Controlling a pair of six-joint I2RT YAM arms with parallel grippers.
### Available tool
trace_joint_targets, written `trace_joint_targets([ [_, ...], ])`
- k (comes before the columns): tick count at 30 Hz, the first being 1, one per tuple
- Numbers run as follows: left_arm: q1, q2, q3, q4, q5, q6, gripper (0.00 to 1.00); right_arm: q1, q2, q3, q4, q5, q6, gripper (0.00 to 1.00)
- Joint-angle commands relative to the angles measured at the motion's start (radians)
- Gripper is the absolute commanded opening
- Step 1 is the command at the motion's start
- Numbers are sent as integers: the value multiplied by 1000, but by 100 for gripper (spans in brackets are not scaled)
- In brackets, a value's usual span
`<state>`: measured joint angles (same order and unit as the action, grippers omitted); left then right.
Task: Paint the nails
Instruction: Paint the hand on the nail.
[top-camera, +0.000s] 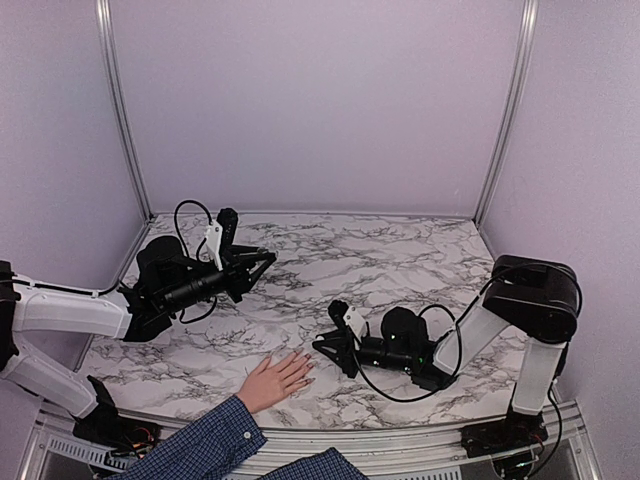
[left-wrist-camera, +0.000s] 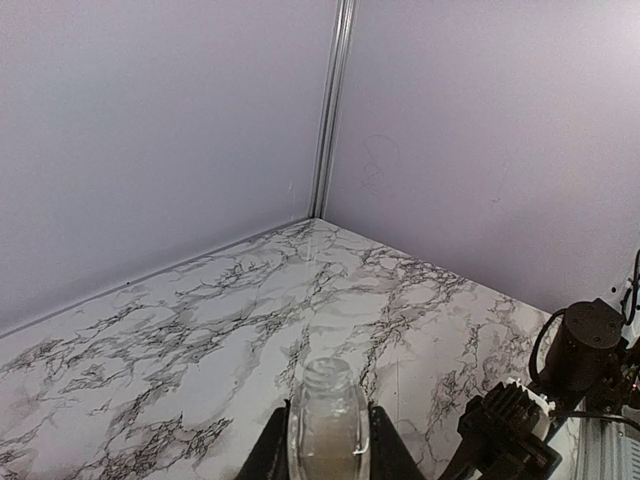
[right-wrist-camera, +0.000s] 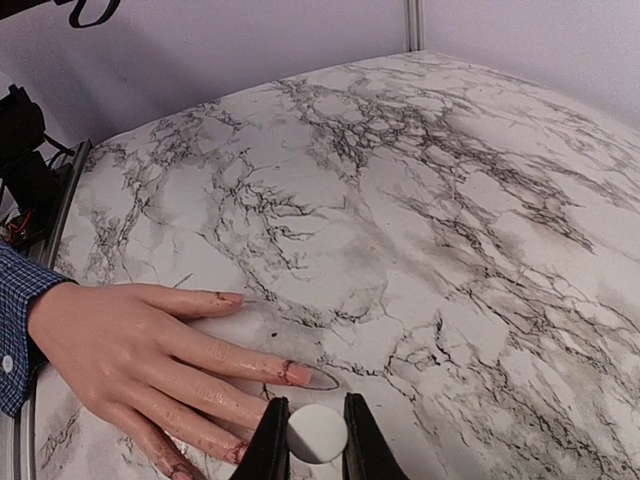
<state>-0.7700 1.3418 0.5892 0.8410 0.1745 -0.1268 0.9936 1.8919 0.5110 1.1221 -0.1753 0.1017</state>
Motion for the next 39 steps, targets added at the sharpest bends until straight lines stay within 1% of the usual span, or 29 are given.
trace_joint_targets([
  [1, 7, -6, -2, 46, -6, 7, 0, -4, -8, 3, 45, -33, -3, 0],
  [17, 7, -6, -5, 46, -6, 8, 0, 8, 27, 47, 4, -46, -7, 0],
  [39, 6, -11, -8, 46, -9, 10, 0, 24, 44, 52, -10, -39, -1, 0],
])
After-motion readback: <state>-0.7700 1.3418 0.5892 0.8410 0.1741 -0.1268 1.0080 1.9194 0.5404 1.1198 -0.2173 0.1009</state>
